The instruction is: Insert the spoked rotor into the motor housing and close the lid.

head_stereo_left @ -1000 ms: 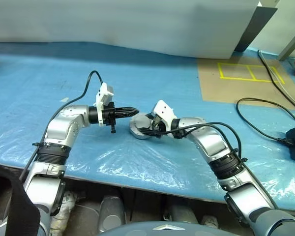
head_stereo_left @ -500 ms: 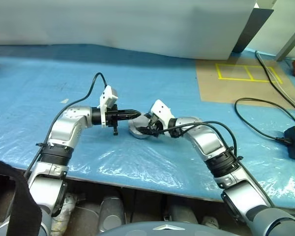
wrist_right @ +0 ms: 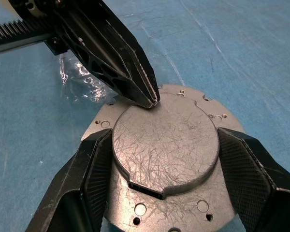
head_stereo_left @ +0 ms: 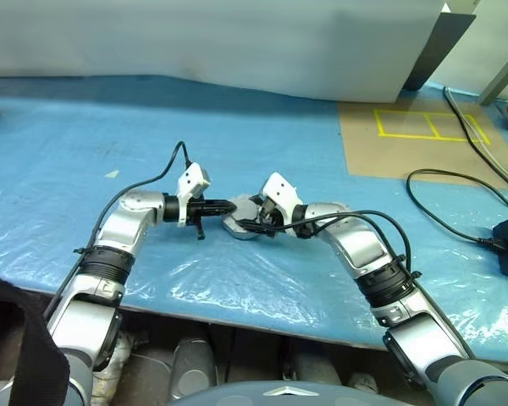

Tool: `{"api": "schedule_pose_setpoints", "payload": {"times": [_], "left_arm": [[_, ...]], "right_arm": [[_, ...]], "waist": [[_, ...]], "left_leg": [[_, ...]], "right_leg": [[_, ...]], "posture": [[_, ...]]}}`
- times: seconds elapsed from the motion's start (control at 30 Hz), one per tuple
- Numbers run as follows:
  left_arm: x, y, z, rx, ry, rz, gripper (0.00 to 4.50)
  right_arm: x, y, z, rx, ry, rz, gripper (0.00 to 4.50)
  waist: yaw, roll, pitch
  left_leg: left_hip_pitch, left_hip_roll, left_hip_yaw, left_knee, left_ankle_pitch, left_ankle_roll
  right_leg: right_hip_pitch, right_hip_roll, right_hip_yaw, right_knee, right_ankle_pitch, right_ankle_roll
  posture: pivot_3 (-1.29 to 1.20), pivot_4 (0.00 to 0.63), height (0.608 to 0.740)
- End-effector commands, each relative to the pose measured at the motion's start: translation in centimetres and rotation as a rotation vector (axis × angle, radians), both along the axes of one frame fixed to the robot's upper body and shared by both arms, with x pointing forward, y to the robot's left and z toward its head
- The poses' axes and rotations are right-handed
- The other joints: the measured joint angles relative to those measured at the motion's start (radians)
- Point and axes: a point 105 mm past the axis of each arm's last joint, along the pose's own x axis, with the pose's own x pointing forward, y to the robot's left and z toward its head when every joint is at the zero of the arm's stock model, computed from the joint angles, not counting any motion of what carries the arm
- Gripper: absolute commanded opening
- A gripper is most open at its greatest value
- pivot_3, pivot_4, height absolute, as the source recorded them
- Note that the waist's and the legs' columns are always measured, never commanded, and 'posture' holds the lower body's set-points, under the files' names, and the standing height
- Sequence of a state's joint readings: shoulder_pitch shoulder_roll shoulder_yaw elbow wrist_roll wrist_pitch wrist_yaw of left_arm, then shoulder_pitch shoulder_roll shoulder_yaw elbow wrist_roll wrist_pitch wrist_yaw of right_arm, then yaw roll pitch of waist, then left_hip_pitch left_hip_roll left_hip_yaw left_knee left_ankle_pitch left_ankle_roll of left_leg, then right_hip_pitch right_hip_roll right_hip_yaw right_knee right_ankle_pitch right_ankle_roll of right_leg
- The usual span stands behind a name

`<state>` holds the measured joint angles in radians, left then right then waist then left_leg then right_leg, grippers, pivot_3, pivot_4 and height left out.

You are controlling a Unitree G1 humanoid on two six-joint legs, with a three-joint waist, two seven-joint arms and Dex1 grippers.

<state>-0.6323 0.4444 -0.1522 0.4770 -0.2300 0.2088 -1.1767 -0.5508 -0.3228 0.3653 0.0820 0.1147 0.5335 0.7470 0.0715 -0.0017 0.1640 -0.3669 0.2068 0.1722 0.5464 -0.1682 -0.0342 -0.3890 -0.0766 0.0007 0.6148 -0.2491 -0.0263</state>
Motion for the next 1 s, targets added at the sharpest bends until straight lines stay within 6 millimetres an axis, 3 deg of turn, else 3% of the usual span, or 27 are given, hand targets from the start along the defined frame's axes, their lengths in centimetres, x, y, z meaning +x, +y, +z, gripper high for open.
{"api": "schedule_pose_setpoints", "payload": {"times": [0.03, 0.37, 0.57, 1.0], "left_arm": [[0.5, 0.5, -0.1, 0.043, -0.025, 0.01, 0.0], [-0.3, 0.0, -1.8, 0.104, -0.008, -0.05, 0.0], [-1.3, 1.0, -3.8, 0.25, 0.017, -0.116, 0.0], [-1.2, 0.7, -3.8, 0.229, 0.023, -0.108, 0.0]], "right_arm": [[-0.3, -3.1, -4.9, -0.127, 0.156, -0.119, 2.97], [-0.8, -2.6, -4.4, -0.095, 0.159, -0.102, 2.97], [-0.4, -2.3, -3.6, -0.069, 0.139, -0.112, 2.97], [-0.5, -2.3, -3.5, -0.065, 0.148, -0.102, 2.97]], "waist": [[0.0, -0.001, -0.001], [0.001, -0.001, -0.008], [0.002, -0.003, -0.012], [0.005, -0.001, -0.018]], "left_leg": [[0.0, 0.0, 0.0, 0.0, 0.0, 0.0], [0.0, 0.0, 0.0, -0.003, 0.0, 0.0], [0.0, 0.0, 0.001, -0.005, 0.0, 0.0], [0.001, 0.0, 0.001, -0.006, 0.0, 0.0]], "right_leg": [[0.0, 0.0, 0.0, -0.001, 0.0, 0.0], [0.002, -0.001, 0.0, -0.008, 0.0, 0.0], [0.002, -0.001, 0.0, -0.008, 0.0, 0.0], [0.002, -0.001, 0.0, -0.009, -0.001, 0.002]], "posture": [[0.0, 0.15, 0.74], [0.0, 0.15, 0.74], [0.0, 0.15, 0.74], [0.0, 0.15, 0.74]]}}
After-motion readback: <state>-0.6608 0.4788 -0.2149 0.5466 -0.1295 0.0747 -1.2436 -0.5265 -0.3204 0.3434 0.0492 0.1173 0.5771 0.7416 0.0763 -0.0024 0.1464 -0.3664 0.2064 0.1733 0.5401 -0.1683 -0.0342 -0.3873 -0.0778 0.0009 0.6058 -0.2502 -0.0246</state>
